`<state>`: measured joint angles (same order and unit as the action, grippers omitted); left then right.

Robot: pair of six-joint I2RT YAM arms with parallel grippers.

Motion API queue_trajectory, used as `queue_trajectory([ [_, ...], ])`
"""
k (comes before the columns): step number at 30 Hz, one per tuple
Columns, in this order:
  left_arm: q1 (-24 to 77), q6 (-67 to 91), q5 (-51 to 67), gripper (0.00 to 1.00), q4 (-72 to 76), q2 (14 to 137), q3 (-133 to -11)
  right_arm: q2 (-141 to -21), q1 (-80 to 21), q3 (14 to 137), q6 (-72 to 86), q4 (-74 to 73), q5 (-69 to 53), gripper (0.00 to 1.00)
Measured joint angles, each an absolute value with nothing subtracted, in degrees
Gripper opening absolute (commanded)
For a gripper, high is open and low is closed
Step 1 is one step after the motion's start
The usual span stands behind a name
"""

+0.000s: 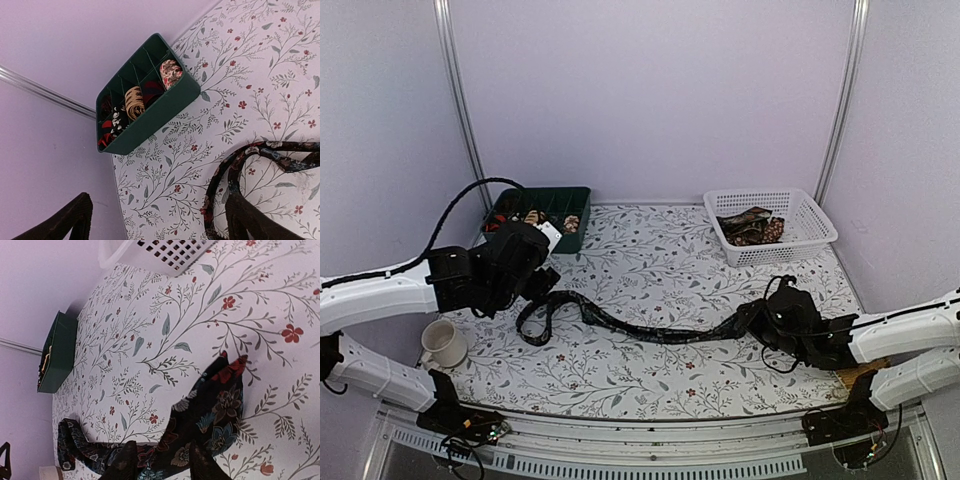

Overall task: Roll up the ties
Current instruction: Adjust the tie at the center of the board.

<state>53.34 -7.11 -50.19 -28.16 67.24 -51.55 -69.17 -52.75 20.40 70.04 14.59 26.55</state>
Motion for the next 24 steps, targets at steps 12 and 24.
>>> queue_trajectory([
  [12, 51.7, -6.7, -45.3, 1.00, -27.8, 69.8, -52.8, -54.1, -52.8, 25.1, 69.7, -5.3, 25.0, 0.64],
  [24, 37.6, -1.9, -17.8, 1.00, -28.7, 71.7, -51.5, -80.5, -50.2, 51.6, 47.4, -3.4, 16.6, 0.67],
])
